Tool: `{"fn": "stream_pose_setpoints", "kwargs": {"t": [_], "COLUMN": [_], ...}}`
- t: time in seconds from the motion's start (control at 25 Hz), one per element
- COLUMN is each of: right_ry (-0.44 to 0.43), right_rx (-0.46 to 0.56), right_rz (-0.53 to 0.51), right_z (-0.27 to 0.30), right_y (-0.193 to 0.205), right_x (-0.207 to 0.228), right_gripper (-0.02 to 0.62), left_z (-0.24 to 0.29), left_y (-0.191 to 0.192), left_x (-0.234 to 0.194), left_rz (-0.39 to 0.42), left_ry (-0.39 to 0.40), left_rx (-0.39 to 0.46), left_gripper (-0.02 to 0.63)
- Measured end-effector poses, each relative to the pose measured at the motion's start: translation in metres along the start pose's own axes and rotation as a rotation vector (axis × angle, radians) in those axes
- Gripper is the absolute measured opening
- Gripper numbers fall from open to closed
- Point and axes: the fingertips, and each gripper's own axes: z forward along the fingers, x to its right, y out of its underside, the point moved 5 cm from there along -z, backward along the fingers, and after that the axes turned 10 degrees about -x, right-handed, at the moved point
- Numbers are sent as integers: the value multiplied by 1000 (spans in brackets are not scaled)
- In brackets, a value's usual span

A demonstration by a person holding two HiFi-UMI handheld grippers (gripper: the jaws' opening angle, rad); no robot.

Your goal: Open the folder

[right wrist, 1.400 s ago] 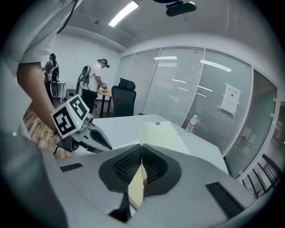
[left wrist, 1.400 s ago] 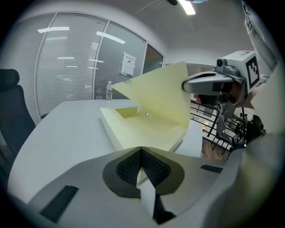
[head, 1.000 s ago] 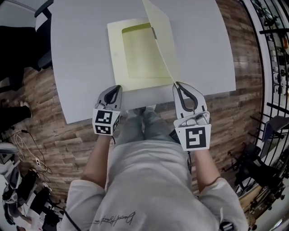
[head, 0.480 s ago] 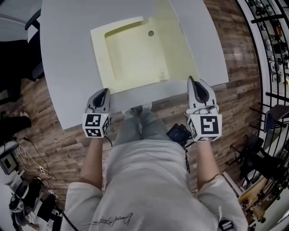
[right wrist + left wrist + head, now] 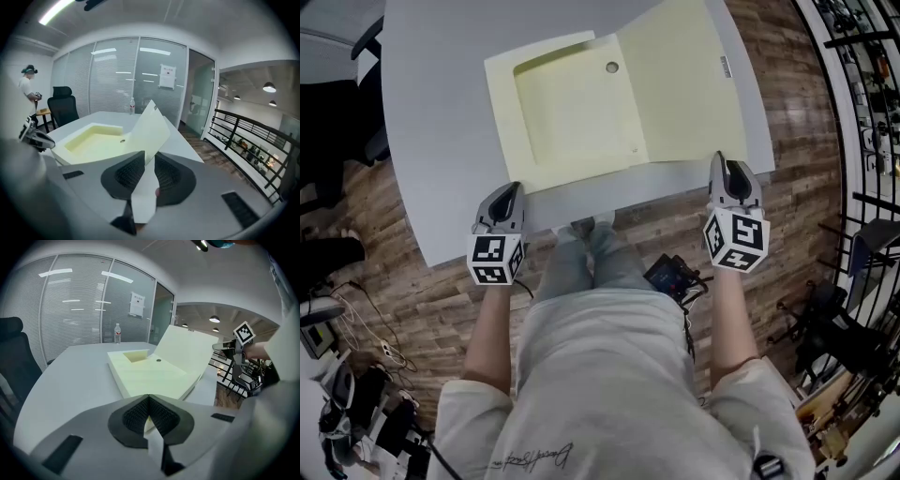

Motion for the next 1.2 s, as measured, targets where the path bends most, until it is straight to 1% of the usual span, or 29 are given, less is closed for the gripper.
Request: {"fn": "stream_pose_setpoints", "kwargs": {"t": [0.16, 0.32, 0.4, 0.52, 0.64, 0.72, 0.88, 1.0, 1.12, 1.2], "right_ry": [43, 74, 100, 147, 187, 199, 197, 193, 202, 203], "right_rx": [-43, -92, -120, -158, -193, -216, -262, -285, -293, -294], "right_rz": [56, 159, 193, 219, 224, 239, 322, 318, 258, 212], "right_z": [17, 34, 42, 55, 66, 73, 85, 90, 95, 96], "right_y": [17, 32, 38, 49, 63, 70, 81, 86, 88, 87], "right_x": [22, 39, 45, 52, 60, 62, 65, 65, 63, 59], "right_gripper": [98, 115, 128, 155, 186, 192, 226, 236, 238, 217], "left_z": [-1, -3, -4, -6, -7, -7, -11, -14, -14, -15], "left_y": [0, 0, 0, 1, 2, 2, 2, 3, 3, 4], "left_x": [1, 0, -1, -1, 1, 0, -3, -4, -4, -5], "left_rz": [-4, -5, -9, -12, -13, -15, -22, -24, -27, -28], "left_ry": [-4, -10, -16, -24, -24, -24, -29, -32, -31, -31], "left_rx": [-4, -6, -6, -4, -7, -9, -8, -8, -10, -11], "left_gripper": [9, 9, 9, 9, 9, 9, 9, 9, 9, 9]}}
